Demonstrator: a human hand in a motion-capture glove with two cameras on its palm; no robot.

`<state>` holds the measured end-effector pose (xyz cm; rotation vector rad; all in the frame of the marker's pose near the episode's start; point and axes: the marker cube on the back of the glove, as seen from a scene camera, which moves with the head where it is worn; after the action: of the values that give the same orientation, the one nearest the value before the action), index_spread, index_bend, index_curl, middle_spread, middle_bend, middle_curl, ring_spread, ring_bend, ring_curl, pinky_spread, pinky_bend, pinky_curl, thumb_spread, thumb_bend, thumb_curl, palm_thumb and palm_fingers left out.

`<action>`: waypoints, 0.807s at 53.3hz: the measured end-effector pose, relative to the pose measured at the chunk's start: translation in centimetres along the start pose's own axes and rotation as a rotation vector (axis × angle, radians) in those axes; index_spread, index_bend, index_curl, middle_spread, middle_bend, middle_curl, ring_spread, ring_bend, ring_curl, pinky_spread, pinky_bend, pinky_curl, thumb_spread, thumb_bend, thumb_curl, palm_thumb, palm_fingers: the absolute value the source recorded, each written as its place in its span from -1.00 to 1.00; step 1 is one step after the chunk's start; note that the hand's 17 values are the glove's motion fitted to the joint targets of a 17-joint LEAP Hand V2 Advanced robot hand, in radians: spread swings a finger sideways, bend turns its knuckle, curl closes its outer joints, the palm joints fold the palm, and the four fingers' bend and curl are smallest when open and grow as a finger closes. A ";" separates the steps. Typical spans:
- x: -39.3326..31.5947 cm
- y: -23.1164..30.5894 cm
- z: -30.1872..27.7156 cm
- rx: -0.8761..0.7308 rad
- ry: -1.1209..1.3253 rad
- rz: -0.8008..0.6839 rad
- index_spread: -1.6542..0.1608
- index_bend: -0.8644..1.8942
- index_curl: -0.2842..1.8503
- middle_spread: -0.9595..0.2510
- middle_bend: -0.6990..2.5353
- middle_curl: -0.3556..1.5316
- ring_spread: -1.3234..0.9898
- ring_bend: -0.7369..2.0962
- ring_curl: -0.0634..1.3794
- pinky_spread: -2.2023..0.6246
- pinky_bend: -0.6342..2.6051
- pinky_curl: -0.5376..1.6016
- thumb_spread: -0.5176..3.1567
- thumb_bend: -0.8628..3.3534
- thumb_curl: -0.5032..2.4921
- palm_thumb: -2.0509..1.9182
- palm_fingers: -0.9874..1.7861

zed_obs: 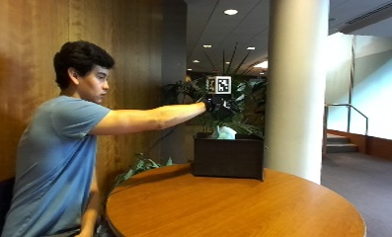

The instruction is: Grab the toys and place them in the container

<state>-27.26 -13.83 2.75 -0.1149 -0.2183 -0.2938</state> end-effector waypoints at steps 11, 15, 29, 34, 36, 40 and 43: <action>3.4 2.0 -1.5 0.027 0.085 -0.033 0.50 -0.26 -0.52 0.64 -0.45 -0.04 0.15 -0.02 -0.41 0.55 0.28 -0.13 -0.11 -0.62 -0.43 0.01 -0.33; 5.2 2.9 -2.1 0.034 0.094 -0.015 0.50 -0.26 -0.51 0.66 -0.45 -0.05 0.17 -0.04 -0.43 0.56 0.26 -0.14 -0.12 -0.62 -0.44 0.00 -0.34; 6.9 3.0 -2.6 0.034 0.186 0.197 0.49 -0.26 -0.48 0.66 -0.45 -0.09 0.20 -0.09 -0.47 0.58 0.22 -0.18 -0.14 -0.62 -0.48 0.00 -0.33; 10.2 4.7 -3.0 0.058 0.172 0.317 0.49 -0.26 -0.48 0.66 -0.45 -0.11 0.20 -0.10 -0.48 0.59 0.20 -0.18 -0.14 -0.62 -0.49 0.00 -0.32; 11.5 5.6 -3.0 0.058 0.190 0.305 0.49 -0.26 -0.47 0.66 -0.45 -0.11 0.20 -0.10 -0.49 0.59 0.20 -0.19 -0.14 -0.62 -0.49 0.00 -0.32; 13.8 7.6 -2.8 0.046 0.248 0.236 0.49 -0.26 -0.47 0.66 -0.45 -0.12 0.20 -0.10 -0.49 0.59 0.19 -0.19 -0.14 -0.62 -0.50 0.00 -0.31; 14.9 8.6 -2.6 0.046 0.253 0.239 0.49 -0.25 -0.46 0.66 -0.45 -0.12 0.20 -0.11 -0.50 0.59 0.18 -0.19 -0.14 -0.62 -0.50 0.00 -0.31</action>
<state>-10.25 -10.16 2.93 -0.0564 0.0402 -0.0632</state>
